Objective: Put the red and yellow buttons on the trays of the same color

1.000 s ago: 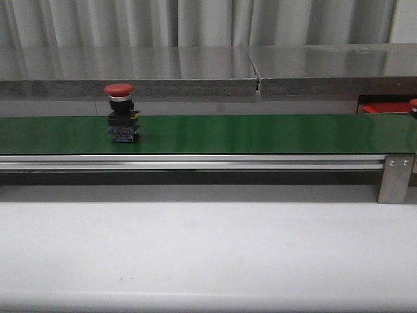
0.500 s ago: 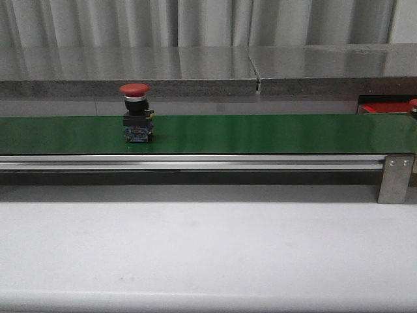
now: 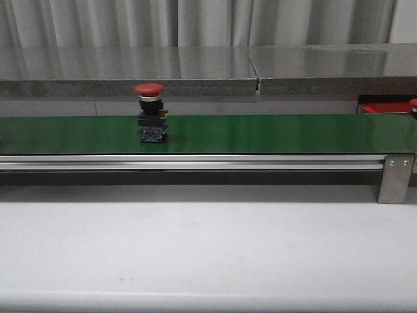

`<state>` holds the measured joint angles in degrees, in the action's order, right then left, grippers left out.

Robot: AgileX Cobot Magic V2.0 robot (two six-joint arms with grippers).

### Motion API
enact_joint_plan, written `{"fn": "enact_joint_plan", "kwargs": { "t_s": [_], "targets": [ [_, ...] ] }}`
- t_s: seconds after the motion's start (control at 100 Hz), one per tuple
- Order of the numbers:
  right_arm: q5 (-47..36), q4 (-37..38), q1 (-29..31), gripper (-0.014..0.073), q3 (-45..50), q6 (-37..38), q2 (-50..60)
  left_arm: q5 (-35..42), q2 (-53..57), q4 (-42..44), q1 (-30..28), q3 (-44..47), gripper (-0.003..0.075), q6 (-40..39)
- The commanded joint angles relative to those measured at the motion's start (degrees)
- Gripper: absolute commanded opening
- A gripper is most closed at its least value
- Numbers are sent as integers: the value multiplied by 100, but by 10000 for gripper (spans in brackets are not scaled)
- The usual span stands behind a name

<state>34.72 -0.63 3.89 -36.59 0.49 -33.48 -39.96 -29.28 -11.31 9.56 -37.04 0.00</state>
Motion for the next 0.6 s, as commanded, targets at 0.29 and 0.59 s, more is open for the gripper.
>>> {"fn": "enact_joint_plan", "kwargs": {
  "t_s": [0.29,0.59],
  "targets": [
    [-128,93,-796,-106,-1102,-187,-1151,354,-14,-92,43,-152,-20,-34],
    [159,63,-1543,372,-1970,-228,-2423,354,-14,-92,43,-152,-20,-34]
  ]
}}
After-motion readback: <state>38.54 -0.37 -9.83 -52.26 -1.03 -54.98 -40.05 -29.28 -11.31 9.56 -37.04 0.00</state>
